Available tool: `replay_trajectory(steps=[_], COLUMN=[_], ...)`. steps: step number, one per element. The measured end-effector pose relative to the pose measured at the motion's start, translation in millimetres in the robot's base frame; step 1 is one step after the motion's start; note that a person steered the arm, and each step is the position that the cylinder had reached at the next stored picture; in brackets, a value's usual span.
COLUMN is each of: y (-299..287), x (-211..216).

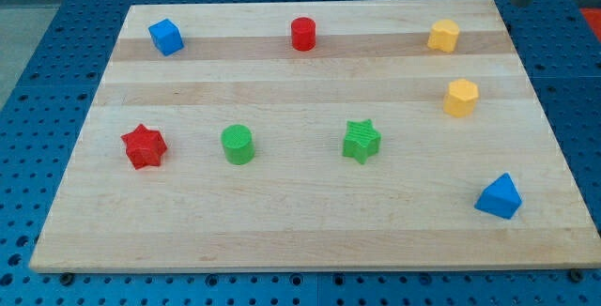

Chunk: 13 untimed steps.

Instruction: Place the blue triangle below the green star

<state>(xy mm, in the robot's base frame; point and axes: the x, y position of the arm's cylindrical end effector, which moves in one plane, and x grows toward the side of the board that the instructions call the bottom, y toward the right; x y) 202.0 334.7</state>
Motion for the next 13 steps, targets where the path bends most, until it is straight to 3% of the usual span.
replay_trajectory(steps=[3,5,6,7,9,10,12,13], y=[-11,-59,-59,-69,-73,-73,-55,-58], x=[-11,116,116,194,281,294,381,384])
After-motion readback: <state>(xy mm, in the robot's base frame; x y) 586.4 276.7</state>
